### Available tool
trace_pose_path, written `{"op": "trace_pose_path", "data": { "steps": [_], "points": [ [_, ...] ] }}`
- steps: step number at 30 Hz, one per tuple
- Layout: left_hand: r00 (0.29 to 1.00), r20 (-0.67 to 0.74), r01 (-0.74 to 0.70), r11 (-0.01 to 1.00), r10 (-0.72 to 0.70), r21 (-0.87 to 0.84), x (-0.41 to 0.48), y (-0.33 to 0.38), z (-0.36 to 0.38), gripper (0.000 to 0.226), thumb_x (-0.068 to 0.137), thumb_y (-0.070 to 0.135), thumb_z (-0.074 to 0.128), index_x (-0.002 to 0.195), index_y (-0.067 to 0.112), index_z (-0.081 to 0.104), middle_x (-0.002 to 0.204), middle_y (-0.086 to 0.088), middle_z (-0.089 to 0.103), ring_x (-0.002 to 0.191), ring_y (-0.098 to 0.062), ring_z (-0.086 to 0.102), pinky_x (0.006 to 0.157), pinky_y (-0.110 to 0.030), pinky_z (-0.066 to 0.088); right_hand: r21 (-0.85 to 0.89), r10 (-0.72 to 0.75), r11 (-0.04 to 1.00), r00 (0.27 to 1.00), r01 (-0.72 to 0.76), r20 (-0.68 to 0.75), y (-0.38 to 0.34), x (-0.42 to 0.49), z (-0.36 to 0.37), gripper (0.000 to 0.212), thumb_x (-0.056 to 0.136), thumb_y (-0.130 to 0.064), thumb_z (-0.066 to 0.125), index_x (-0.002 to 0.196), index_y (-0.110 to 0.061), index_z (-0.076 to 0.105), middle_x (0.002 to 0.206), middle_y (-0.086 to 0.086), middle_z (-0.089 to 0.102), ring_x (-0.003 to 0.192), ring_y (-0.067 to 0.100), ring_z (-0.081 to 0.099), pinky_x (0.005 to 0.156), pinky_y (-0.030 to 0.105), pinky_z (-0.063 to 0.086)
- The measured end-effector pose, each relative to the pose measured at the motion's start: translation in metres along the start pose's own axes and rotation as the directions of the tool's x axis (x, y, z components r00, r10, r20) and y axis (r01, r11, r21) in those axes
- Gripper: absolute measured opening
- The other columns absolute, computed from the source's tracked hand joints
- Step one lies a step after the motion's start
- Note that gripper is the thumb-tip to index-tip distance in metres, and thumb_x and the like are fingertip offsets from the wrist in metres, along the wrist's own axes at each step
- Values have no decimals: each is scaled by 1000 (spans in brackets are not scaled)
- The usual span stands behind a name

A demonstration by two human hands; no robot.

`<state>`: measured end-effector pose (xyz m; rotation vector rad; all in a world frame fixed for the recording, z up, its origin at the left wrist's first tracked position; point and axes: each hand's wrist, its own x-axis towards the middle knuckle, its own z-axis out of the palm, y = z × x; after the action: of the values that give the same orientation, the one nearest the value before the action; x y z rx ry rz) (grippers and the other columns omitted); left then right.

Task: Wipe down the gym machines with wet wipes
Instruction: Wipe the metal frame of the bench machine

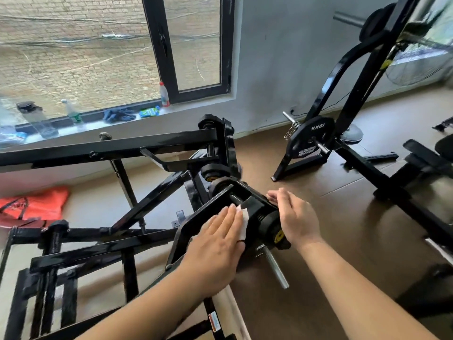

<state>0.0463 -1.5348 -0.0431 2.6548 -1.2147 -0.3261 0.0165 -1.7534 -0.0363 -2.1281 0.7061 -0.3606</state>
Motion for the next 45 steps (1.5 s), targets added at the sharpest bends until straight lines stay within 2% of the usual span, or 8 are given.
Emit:
{"op": "trace_pose_path", "data": {
  "steps": [8,16,21,29,32,36,41,45],
  "points": [
    [989,123,-47,960,83,-275,68,9,-37,62,108,52,16,164,28,1,169,15,-12,150,9,-19,126,-24,-8,97,-27,995,980,8,195,30,28,2,68,97,-69,18,137,-37,61,132,-12,68,125,10,60,112,43,43],
    [995,92,-29,987,44,-158,50,17,-25,66,103,57,7,161,31,-6,167,17,-19,149,8,-23,126,-25,-10,147,-87,987,979,60,183,34,28,4,67,101,-61,19,144,-28,57,128,-9,70,123,9,59,107,35,43],
    [992,-12,116,969,-122,-217,74,18,-17,61,107,55,21,163,37,6,168,22,-3,154,3,-1,127,-23,5,164,-36,986,983,7,178,29,26,2,67,99,-62,19,140,-30,60,127,-10,70,125,10,57,107,32,38],
    [982,-188,-16,974,-27,-228,-5,-8,-5,52,109,39,39,160,31,28,167,15,21,153,6,11,127,-25,18,31,-2,1000,991,-2,131,21,17,0,67,102,-66,19,128,-28,68,126,-8,72,125,18,60,100,34,40],
    [955,-210,100,896,-208,-433,2,0,-7,46,108,42,42,153,31,46,154,17,48,144,-1,40,119,-30,37,-31,62,998,982,-58,176,22,2,-6,72,103,-71,17,132,-29,67,135,-5,66,131,20,56,111,39,40],
    [912,-288,50,776,-292,-629,8,23,-18,31,108,39,43,111,21,68,80,15,67,76,-2,62,68,-31,47,230,128,955,958,-190,258,24,-14,-14,80,97,-78,17,140,-28,61,138,-6,63,134,17,54,118,42,37],
    [945,-327,-151,900,10,-408,56,74,-6,40,108,34,42,145,25,56,153,8,52,146,-9,40,120,-34,35,392,155,859,897,-329,414,24,-6,-31,74,106,-61,9,151,-16,47,143,-1,59,116,2,63,82,10,48],
    [945,-299,-174,976,129,-129,52,71,2,46,107,37,40,147,21,56,155,5,50,147,-12,38,121,-31,33,289,60,940,921,-182,384,45,3,-33,90,91,-87,18,146,-26,55,137,-18,63,134,4,54,118,32,38]
  ]
}}
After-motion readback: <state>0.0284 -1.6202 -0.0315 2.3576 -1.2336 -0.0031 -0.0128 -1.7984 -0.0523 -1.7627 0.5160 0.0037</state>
